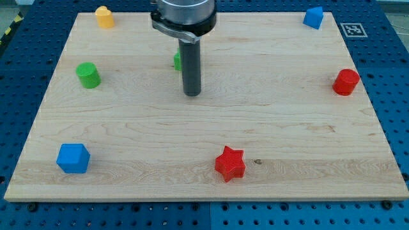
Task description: Move your arm closely to the green star
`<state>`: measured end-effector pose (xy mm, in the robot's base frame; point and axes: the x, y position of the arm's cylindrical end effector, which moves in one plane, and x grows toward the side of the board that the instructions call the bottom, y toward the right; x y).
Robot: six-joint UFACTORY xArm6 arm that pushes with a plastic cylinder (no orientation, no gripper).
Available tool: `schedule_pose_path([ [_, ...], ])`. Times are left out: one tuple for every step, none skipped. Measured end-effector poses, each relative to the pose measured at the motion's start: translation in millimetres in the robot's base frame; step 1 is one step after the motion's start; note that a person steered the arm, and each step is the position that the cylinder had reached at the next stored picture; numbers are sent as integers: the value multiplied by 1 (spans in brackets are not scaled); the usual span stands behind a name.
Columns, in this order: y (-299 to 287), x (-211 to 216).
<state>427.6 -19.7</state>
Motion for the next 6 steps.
schedule_pose_path([
  [11, -8],
  [11, -24],
  [11, -32],
  [11, -33],
  [11, -34],
  [11, -39],
])
